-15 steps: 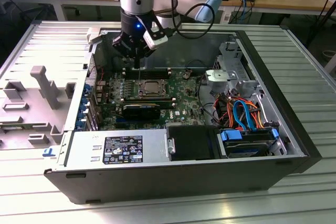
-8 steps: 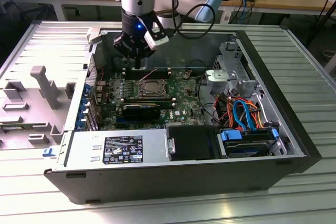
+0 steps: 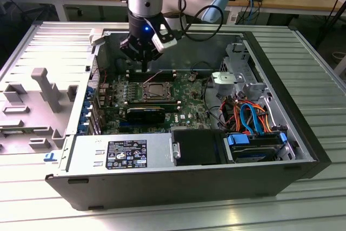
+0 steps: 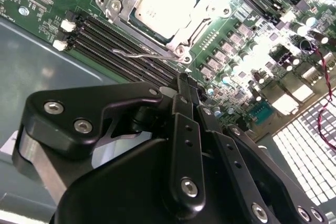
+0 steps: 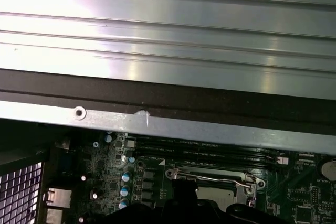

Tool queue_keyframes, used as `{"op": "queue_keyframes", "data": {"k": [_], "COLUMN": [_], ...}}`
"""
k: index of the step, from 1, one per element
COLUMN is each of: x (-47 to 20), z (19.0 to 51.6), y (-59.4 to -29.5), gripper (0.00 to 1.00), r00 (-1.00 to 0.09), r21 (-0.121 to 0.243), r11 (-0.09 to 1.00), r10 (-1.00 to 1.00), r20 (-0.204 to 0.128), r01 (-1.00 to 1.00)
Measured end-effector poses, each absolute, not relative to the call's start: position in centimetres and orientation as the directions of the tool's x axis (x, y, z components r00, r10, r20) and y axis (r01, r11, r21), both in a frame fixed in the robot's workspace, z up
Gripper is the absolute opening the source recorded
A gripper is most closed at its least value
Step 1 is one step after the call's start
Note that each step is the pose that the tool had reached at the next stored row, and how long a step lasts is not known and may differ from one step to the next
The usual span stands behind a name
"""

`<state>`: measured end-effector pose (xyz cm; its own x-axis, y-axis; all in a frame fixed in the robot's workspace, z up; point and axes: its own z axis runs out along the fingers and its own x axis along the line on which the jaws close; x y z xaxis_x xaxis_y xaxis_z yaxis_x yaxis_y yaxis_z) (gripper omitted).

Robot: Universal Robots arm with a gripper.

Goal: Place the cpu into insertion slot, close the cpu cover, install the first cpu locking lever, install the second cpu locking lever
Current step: 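Install the first cpu locking lever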

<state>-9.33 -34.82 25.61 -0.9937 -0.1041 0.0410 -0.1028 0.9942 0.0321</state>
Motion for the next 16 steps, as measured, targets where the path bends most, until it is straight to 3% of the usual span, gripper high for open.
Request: {"op": "queue_keyframes", "data": {"k": [16], "x": [-8.8], "z": [23.1], "y": [-33.8], "gripper": [0.11], "r00": [-0.994], "r21": [0.031], "r11": [0.994], "r10": [-0.104], "r20": [0.041], "r01": [-0.103]}}
